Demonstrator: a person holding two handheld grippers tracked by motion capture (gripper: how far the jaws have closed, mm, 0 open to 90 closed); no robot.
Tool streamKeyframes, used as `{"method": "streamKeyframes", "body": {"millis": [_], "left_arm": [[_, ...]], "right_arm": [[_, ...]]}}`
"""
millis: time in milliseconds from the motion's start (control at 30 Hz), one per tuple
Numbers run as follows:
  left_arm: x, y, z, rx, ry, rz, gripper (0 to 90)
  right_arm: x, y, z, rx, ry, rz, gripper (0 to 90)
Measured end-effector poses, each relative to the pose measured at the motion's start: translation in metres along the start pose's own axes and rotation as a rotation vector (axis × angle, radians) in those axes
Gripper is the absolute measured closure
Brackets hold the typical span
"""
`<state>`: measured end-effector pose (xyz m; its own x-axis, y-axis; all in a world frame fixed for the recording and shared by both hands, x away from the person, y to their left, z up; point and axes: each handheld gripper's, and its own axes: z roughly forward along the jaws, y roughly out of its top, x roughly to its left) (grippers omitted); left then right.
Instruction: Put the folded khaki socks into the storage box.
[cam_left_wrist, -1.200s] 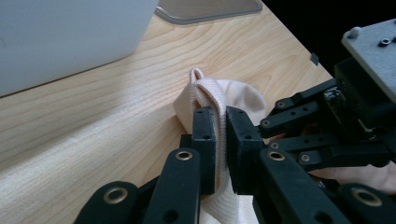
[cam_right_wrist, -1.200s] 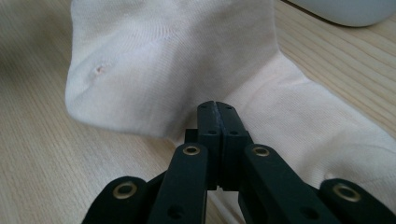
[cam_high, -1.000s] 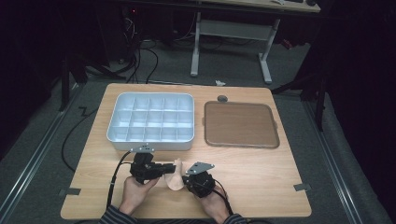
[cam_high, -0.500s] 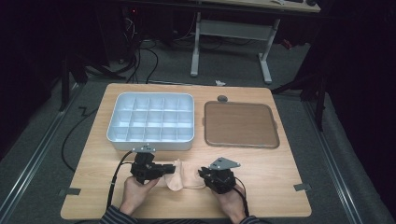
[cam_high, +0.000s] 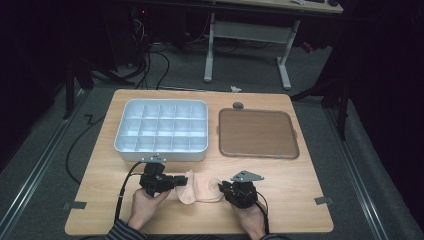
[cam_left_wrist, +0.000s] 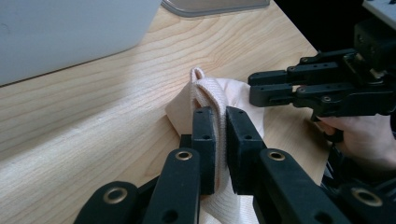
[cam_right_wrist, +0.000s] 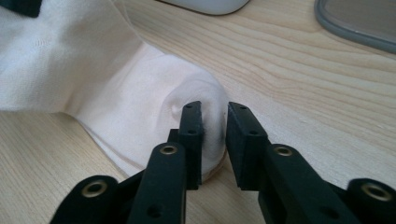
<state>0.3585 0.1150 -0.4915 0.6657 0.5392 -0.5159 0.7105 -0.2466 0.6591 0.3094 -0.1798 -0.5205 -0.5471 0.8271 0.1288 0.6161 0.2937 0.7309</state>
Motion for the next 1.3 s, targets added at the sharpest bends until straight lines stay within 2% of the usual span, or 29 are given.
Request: {"method": "streamKeyframes", "body": {"millis": [67, 367, 733, 933, 1067, 1300], "left_arm": [[0.0, 0.0, 0.0, 0.003, -0.004, -0.004, 83.0], [-0.001, 0.003, 0.005, 0.001, -0.036, -0.023, 82.9], [-0.011, 0.012, 0.018, 0.018, -0.034, 0.016, 82.9], [-0.016, 0.015, 0.023, 0.032, 0.003, 0.06, 82.9], [-0.02, 0.019, 0.026, 0.042, 0.011, 0.078, 82.9], [-0.022, 0.022, 0.032, 0.056, -0.003, 0.075, 82.7]], "right_arm": [[0.001, -0.001, 0.003, 0.022, 0.0, -0.003, 80.9], [0.002, -0.001, 0.008, 0.038, 0.0, -0.027, 81.5], [0.003, -0.002, 0.009, 0.034, 0.003, -0.037, 81.6], [0.003, -0.002, 0.01, 0.029, -0.002, -0.053, 81.6], [0.004, -0.002, 0.01, 0.029, -0.003, -0.06, 81.6], [0.003, -0.002, 0.01, 0.032, -0.002, -0.073, 81.6]]}}
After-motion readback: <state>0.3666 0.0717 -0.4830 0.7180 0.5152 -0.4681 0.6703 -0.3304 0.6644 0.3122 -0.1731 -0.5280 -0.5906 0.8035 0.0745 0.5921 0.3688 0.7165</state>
